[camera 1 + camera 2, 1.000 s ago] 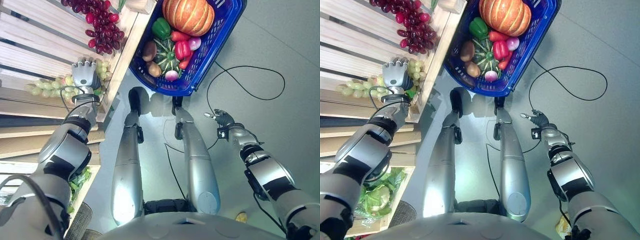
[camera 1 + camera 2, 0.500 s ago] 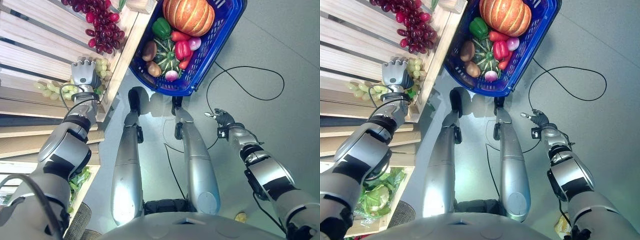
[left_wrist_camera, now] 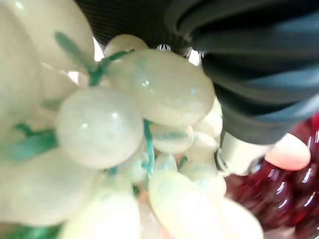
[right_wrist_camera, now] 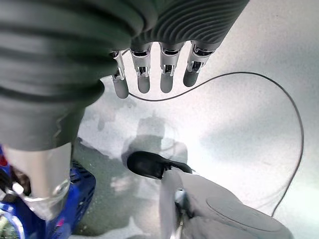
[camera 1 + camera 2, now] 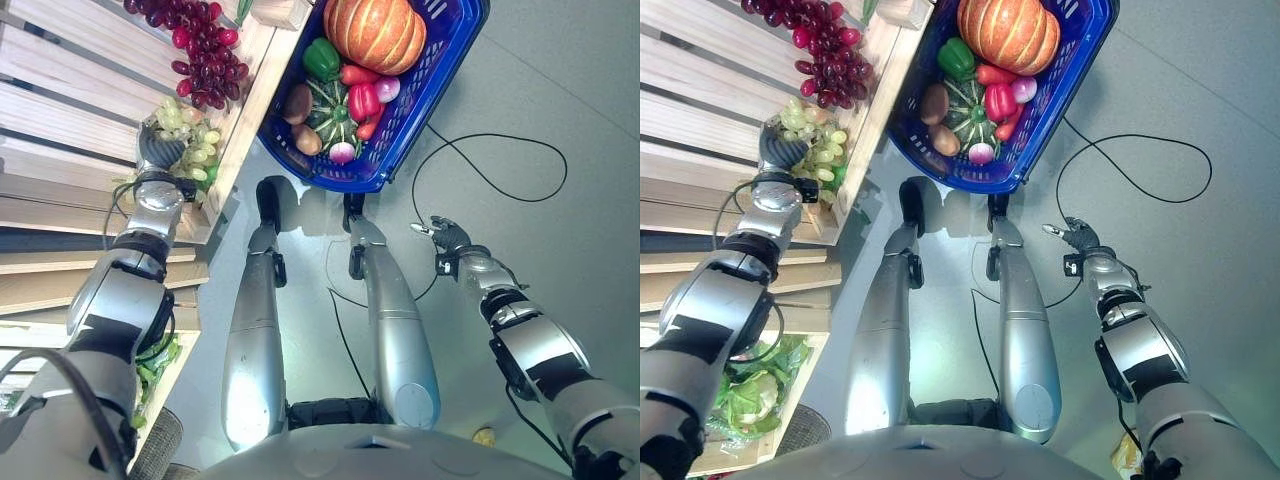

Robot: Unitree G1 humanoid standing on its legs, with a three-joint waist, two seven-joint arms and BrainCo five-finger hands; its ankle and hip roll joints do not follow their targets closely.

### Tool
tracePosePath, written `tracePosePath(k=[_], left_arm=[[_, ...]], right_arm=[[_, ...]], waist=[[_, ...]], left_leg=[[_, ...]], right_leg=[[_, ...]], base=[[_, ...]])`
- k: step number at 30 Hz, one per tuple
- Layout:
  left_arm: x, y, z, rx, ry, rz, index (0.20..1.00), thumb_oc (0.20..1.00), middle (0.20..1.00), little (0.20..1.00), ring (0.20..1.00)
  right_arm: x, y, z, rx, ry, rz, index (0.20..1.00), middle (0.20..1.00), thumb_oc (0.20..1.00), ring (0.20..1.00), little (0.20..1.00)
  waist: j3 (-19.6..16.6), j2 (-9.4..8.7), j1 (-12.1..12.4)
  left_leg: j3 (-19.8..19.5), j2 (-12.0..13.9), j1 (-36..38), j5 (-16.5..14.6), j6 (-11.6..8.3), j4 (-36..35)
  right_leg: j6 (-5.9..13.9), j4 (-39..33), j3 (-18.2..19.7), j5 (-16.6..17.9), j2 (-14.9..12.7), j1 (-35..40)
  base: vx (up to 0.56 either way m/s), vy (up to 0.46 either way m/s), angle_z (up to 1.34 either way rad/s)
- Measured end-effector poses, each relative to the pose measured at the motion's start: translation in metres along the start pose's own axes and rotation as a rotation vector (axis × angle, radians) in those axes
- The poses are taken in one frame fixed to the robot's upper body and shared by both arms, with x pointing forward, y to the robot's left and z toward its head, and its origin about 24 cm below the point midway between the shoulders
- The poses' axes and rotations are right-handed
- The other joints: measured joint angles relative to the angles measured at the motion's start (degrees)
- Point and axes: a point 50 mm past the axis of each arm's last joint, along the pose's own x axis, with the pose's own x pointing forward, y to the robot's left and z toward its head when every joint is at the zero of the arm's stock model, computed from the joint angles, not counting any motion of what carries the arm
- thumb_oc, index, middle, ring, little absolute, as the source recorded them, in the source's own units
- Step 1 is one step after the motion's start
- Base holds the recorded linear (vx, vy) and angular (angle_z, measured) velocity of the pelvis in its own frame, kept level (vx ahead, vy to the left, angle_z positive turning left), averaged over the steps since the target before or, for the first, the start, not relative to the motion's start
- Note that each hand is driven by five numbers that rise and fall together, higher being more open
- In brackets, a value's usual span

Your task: Pick up fruits and vegetables into the basket

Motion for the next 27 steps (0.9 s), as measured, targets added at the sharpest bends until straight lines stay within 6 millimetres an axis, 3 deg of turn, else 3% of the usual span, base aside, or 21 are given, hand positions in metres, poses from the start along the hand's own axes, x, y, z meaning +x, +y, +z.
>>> tracePosePath(k=[6,14,27], left_arm=[[-0.011,0.008,-0.020,-0.271,0.027,-0.053,0.200,0.200,0.200,0.200,0.200],[-0.018,0.003,-0.017,-0.502,-0.025,-0.149,0.200,0.200,0.200,0.200,0.200],[-0.041,-0.002,0.010,-0.690,-0.320,-0.336,0.200,0.200,0.200,0.200,0.200]], right_arm=[[0.000,-0.004,0.002,0.021,-0.023,-0.009,1.000,1.000,1.000,1.000,1.000],[-0.003,-0.007,0.014,0.071,-0.144,-0.009,1.000,1.000,1.000,1.000,1.000],[-0.037,0.023,0.083,0.188,-0.639,0.076,1.000,1.000,1.000,1.000,1.000]], waist=[[0.0,0.01,0.6],[0.0,0.03,1.9],[0.1,0.06,2.2]], left_leg=[[-0.1,-0.3,1.0,0.1,0.12,-0.3],[-0.3,-0.4,1.1,0.2,-0.01,-0.4],[-0.4,-0.5,2.1,1.2,-0.40,-2.2]], right_leg=[[0.00,0.0,-0.2,0.0,-0.4,1.0],[-0.25,0.5,-0.4,-0.2,-0.5,1.0],[-0.38,0.9,-0.5,-0.3,-0.6,1.1]], base=[[0.00,-0.010,0.02],[0.00,-0.004,0.01],[0.00,0.000,0.00]])
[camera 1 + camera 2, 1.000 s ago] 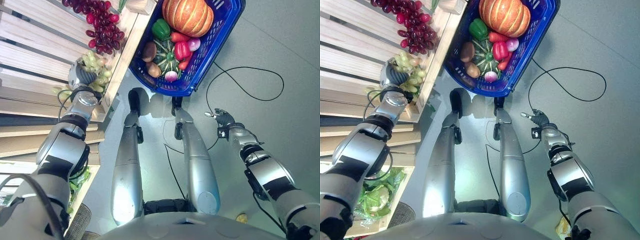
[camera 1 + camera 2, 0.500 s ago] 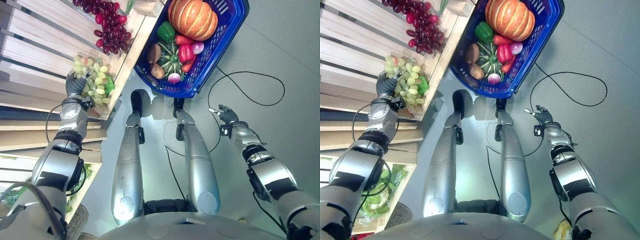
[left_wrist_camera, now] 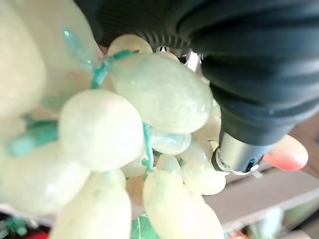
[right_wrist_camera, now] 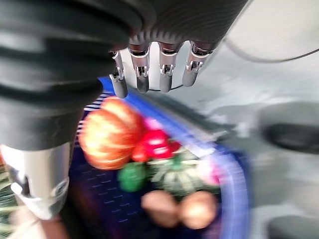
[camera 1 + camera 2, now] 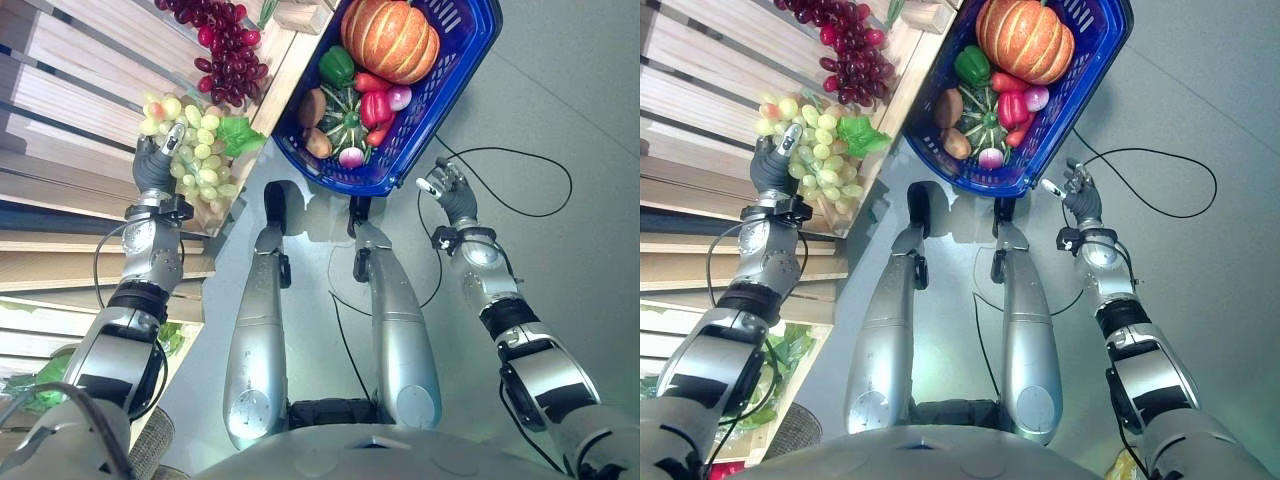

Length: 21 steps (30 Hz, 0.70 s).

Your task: Pick up fruits and vegetables into the basket

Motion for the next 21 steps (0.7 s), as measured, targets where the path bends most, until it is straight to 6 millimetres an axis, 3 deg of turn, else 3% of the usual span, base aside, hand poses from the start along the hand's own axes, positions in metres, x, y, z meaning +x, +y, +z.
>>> tracePosePath(k=[7,14,21], left_arm=[[0.005,-0.019,0.021,-0.030,-0.126,-0.092,0.200,0.200,0.200,0.200,0.200],[0.010,-0.070,0.054,0.010,-0.285,-0.292,0.200,0.200,0.200,0.200,0.200],[0.014,-0.110,0.064,0.058,-0.331,-0.411,0.200,0.200,0.200,0.200,0.200]], right_arm=[[-0.006,0.024,0.033,0.010,-0.162,0.117,1.000,1.000,1.000,1.000,1.000],[-0.015,0.056,0.060,0.014,-0.268,0.320,1.000,1.000,1.000,1.000,1.000],[-0.015,0.085,0.072,0.050,-0.260,0.470,1.000,1.000,1.000,1.000,1.000]], waist=[[0.1,0.12,0.2],[0.1,0.21,1.1],[0.2,0.26,1.4]], left_leg=[[0.0,-0.1,1.3,0.3,-0.14,-0.9],[0.0,0.0,1.9,0.3,-0.25,-1.1],[0.1,-0.1,2.5,0.7,-0.48,-2.1]], right_leg=[[-0.33,0.1,-0.1,-0.2,-0.1,0.8],[-0.67,1.1,-0.1,-0.9,-0.1,0.8],[-0.61,1.2,-0.1,-0.9,-0.2,0.8]], base=[[0.00,0.000,0.00],[0.00,0.000,0.00],[0.00,0.000,0.00]])
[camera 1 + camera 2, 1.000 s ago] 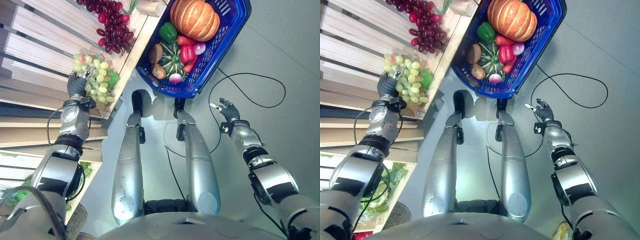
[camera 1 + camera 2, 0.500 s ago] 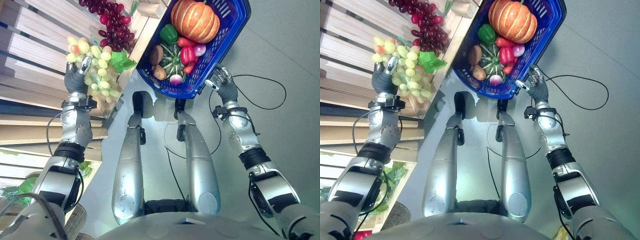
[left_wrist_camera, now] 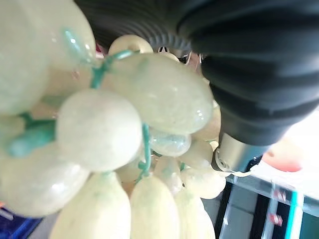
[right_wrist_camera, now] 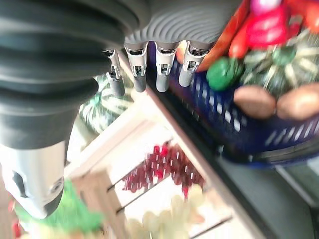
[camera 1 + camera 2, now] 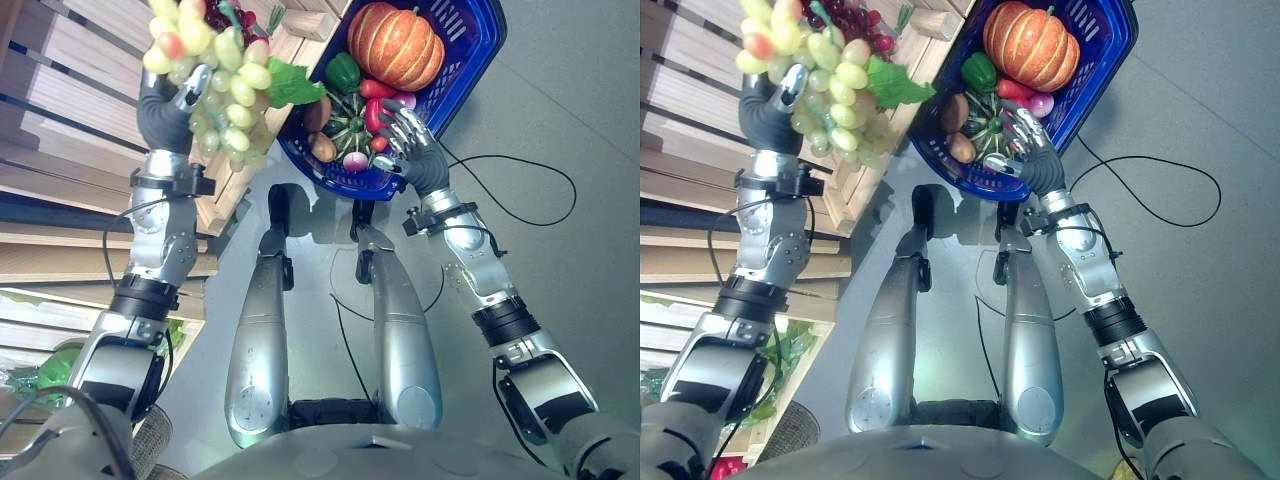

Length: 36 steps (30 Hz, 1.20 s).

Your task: Pick up fruits and vegetables into the basket

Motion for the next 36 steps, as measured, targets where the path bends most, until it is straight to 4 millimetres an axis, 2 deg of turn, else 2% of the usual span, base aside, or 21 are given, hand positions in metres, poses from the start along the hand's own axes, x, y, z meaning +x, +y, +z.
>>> tracePosePath(k=[3,11,14,18,36], left_arm=[[0.008,-0.018,0.001,0.023,-0.001,-0.081,0.200,0.200,0.200,0.200,0.200],[0.016,-0.050,0.001,0.013,-0.001,-0.206,0.200,0.200,0.200,0.200,0.200],[0.016,-0.064,-0.003,-0.016,0.014,-0.258,0.200,0.200,0.200,0.200,0.200],[0.017,-0.074,-0.008,-0.031,0.048,-0.302,0.200,0.200,0.200,0.200,0.200],[0.022,-0.092,-0.011,-0.100,0.053,-0.360,0.200,0.200,0.200,0.200,0.200]], right_arm=[[0.005,0.013,0.001,0.047,0.022,0.052,1.000,1.000,1.000,1.000,1.000],[0.010,0.023,0.000,0.145,0.063,0.082,1.000,1.000,1.000,1.000,1.000],[0.011,0.032,-0.001,0.201,0.070,0.111,1.000,1.000,1.000,1.000,1.000],[0.017,0.043,0.004,0.241,0.055,0.157,1.000,1.000,1.000,1.000,1.000],[0.021,0.059,0.013,0.321,0.033,0.226,1.000,1.000,1.000,1.000,1.000]], waist=[[0.0,0.01,0.0],[0.0,0.02,0.0],[0.0,0.02,0.0],[0.0,0.02,0.0],[0.0,0.02,0.0]], left_leg=[[0.0,-0.1,0.4,0.0,0.00,-0.2],[0.1,-0.3,1.1,0.4,0.24,-1.0],[0.1,-0.4,1.1,0.4,0.24,-1.0],[0.1,-0.5,1.1,0.5,0.22,-1.0],[0.1,-0.6,1.5,1.1,0.32,-2.0]], right_leg=[[-0.07,0.8,0.0,-0.6,-0.2,0.0],[-0.10,0.9,0.1,-0.7,-0.3,0.1],[-0.05,1.0,0.1,-0.8,-0.4,0.1],[-0.02,1.0,0.1,-0.8,-0.5,0.1],[-0.01,0.8,0.0,-0.8,-0.6,0.2]], base=[[0.00,-0.002,0.01],[0.00,0.000,0.00],[0.00,-0.010,0.00],[0.00,0.000,0.00],[0.00,0.000,0.00]])
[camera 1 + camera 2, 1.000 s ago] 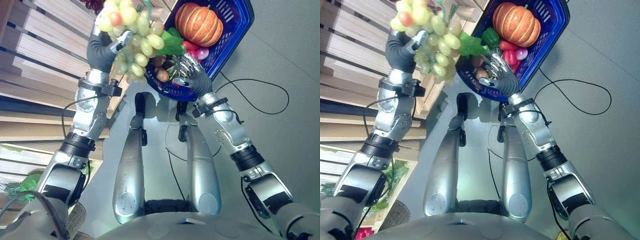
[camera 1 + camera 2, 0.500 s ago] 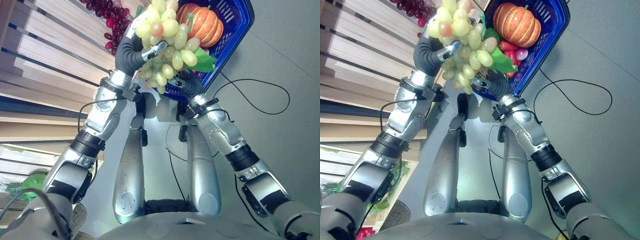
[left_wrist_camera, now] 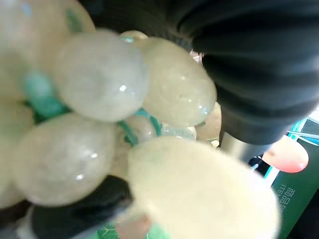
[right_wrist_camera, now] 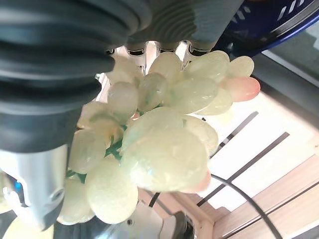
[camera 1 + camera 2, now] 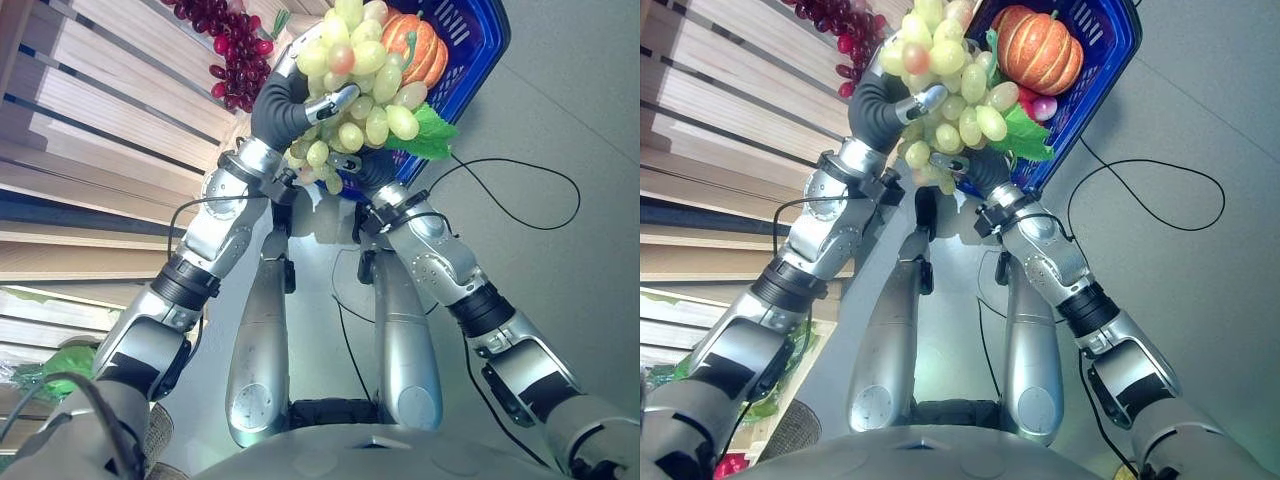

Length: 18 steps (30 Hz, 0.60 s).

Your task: Pick up fruits and vegetables into the basket

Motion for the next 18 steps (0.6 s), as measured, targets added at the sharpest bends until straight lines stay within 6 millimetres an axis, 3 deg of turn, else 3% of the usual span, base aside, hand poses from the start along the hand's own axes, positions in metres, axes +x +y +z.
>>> tracePosePath(k=[2,3,4,5,12,13,14,15,16,18], left_arm=[[0.0016,-0.0007,0.0007,-0.007,-0.004,-0.003,0.200,0.200,0.200,0.200,0.200],[0.0019,-0.0007,0.0008,-0.010,-0.006,-0.003,0.200,0.200,0.200,0.200,0.200],[0.0019,-0.0004,0.0009,-0.014,-0.007,0.001,0.200,0.200,0.200,0.200,0.200],[0.0018,0.0002,0.0011,-0.013,-0.007,0.004,0.200,0.200,0.200,0.200,0.200],[0.0009,0.0014,-0.0016,-0.016,0.017,0.026,0.200,0.200,0.200,0.200,0.200],[0.0011,0.0011,-0.0017,-0.016,0.016,0.027,0.479,0.479,0.479,0.479,0.479],[0.0011,0.0009,-0.0020,-0.018,0.016,0.031,0.545,0.545,0.545,0.545,0.545],[0.0009,0.0011,-0.0024,-0.018,0.018,0.042,0.953,0.953,0.953,0.953,0.953],[0.0009,0.0008,-0.0028,-0.019,0.019,0.048,1.000,1.000,1.000,1.000,1.000],[0.0009,-0.0006,-0.0040,-0.020,0.024,0.055,1.000,1.000,1.000,1.000,1.000]], right_arm=[[0.0001,0.0004,0.0005,0.020,-0.003,0.002,1.000,1.000,1.000,1.000,1.000],[0.0001,0.0005,0.0006,0.021,-0.004,0.002,0.840,0.840,0.840,0.840,0.840],[0.0001,0.0007,0.0009,0.025,-0.006,0.004,0.360,0.360,0.360,0.360,0.360],[0.0001,0.0012,0.0012,0.027,-0.009,0.013,0.200,0.200,0.200,0.200,0.200],[0.0008,0.0062,0.0040,0.027,-0.037,0.056,0.200,0.200,0.200,0.200,0.200],[0.0016,0.0067,0.0048,0.026,-0.041,0.058,0.200,0.200,0.200,0.200,0.200],[0.0016,0.0067,0.0048,0.026,-0.041,0.058,0.200,0.200,0.200,0.200,0.200],[0.0015,0.0067,0.0045,0.028,-0.040,0.057,0.200,0.200,0.200,0.200,0.200],[0.0016,0.0066,0.0048,0.028,-0.041,0.057,0.200,0.200,0.200,0.200,0.200],[0.0016,0.0064,0.0050,0.029,-0.042,0.055,0.200,0.200,0.200,0.200,0.200]], waist=[[0.0,0.00,0.0],[0.0,0.00,0.0],[0.0,0.00,0.0],[0.0,0.00,0.0],[0.0,-0.01,0.0],[0.0,-0.01,0.0],[0.0,-0.01,0.0],[0.0,-0.01,0.0],[0.0,-0.01,0.0],[0.0,-0.01,0.0]], left_leg=[[0.0,0.0,0.0,0.0,0.00,0.0],[0.0,0.0,0.0,0.0,0.00,0.0],[0.0,0.0,0.0,0.0,0.01,0.0],[0.0,0.0,0.0,0.0,0.02,0.0],[-0.1,-0.1,1.0,0.0,-0.26,-0.8],[-0.1,-0.1,1.0,0.0,-0.28,-0.8],[-0.1,-0.1,1.0,0.0,-0.28,-0.8],[-0.1,-0.1,1.0,0.0,-0.28,-0.9],[-0.1,-0.1,1.0,0.0,-0.28,-0.9],[-0.1,-0.1,1.0,0.1,-0.15,-1.0]], right_leg=[[0.00,0.0,0.0,0.0,0.0,0.0],[0.00,0.0,0.0,0.0,0.0,0.0],[0.00,0.0,0.0,0.0,0.0,0.0],[0.00,0.0,-0.1,0.0,0.0,0.0],[0.10,-0.2,-0.1,-0.1,-0.1,0.9],[0.12,-0.3,-0.1,-0.1,-0.1,0.8],[0.12,-0.3,-0.1,-0.1,-0.1,0.8],[0.12,-0.4,-0.1,-0.1,-0.1,0.9],[0.12,-0.4,-0.1,-0.1,-0.1,0.8],[0.12,-0.6,-0.1,-0.1,0.0,0.9]], base=[[0.00,0.000,0.00],[0.00,0.000,0.00],[0.00,0.000,0.00],[0.00,0.000,0.00],[0.00,0.000,0.00],[0.00,0.000,0.00],[0.00,0.000,0.00],[0.00,0.000,0.00],[0.00,0.000,0.00],[0.00,0.000,0.00]])
